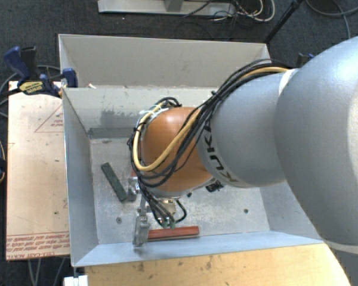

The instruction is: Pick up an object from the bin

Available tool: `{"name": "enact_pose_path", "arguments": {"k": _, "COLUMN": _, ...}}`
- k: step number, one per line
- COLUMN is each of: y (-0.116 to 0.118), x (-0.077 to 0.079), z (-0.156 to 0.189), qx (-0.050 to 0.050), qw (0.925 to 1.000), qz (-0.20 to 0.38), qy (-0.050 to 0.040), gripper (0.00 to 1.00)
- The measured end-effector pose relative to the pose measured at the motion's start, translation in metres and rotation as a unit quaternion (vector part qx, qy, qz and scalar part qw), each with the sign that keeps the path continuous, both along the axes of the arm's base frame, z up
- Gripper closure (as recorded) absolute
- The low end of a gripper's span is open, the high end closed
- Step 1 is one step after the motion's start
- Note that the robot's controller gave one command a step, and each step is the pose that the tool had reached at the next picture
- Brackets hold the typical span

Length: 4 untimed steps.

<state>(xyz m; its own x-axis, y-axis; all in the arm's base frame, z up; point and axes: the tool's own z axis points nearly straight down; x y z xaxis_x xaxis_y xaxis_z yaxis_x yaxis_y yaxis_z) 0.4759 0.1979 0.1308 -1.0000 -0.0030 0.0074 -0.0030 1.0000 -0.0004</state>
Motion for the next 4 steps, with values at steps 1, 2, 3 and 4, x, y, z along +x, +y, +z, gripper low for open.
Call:
{"name": "enact_pose_path", "arguments": {"k": 1, "y": -0.106, "x": 0.04, "z": -0.05, "qx": -0.002, "qw": 0.9997, "qz": -0.024, "qy": -0.003, "gripper": 0.0}}
{"name": "enact_pose_path", "arguments": {"k": 2, "y": -0.148, "x": 0.117, "z": -0.029, "qx": 0.0, "qw": 0.9994, "qz": -0.035, "qy": -0.0087, "gripper": 0.0}}
{"name": "enact_pose_path", "arguments": {"k": 3, "y": -0.171, "x": 0.158, "z": -0.06, "qx": 0.001, "qw": 0.9869, "qz": 0.161, "qy": -0.0071, "gripper": 0.0}}
{"name": "enact_pose_path", "arguments": {"k": 4, "y": -0.169, "x": 0.159, "z": -0.056, "qx": 0.003, "qw": 0.9869, "qz": 0.161, "qy": -0.0078, "gripper": 1.0}}
